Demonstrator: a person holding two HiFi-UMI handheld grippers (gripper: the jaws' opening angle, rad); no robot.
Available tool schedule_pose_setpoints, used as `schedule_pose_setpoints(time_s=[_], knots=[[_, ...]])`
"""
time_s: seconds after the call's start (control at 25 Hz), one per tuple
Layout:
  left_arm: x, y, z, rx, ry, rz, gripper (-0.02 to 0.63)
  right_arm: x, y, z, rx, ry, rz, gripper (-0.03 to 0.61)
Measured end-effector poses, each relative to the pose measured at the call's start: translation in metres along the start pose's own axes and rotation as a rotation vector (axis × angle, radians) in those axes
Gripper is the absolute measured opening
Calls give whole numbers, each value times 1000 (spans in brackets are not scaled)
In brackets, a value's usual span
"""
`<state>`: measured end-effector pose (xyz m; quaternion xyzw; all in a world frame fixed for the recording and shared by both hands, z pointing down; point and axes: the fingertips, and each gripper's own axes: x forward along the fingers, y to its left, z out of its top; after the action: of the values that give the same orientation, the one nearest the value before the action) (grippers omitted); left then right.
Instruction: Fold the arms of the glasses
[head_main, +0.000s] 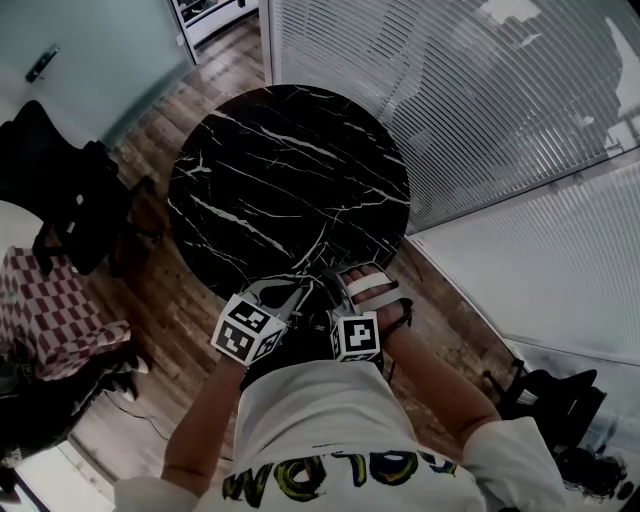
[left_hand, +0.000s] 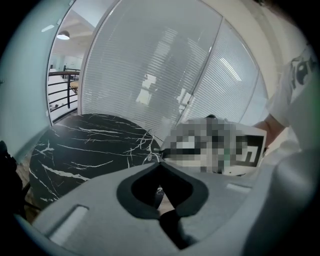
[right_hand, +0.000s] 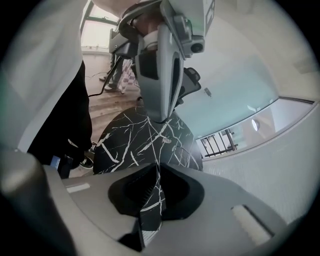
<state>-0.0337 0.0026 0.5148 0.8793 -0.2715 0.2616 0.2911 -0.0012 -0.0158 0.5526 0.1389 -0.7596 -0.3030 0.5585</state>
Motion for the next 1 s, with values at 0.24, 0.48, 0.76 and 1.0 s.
schedule_pose_setpoints(time_s=[0.24, 0.48, 0.76, 1.0], knots=[[0, 14, 4, -24, -23, 41, 2, -1, 17, -1, 82, 6, 61, 15], [3, 26, 6, -42, -41, 79, 2, -2, 30, 1, 162, 14, 95, 18], [4, 36, 8, -57, -65, 129, 2, -4, 43, 11, 219, 9, 131, 29], [3, 43, 7, -70, -73, 161, 2, -4, 53, 21, 262, -7, 156, 38]])
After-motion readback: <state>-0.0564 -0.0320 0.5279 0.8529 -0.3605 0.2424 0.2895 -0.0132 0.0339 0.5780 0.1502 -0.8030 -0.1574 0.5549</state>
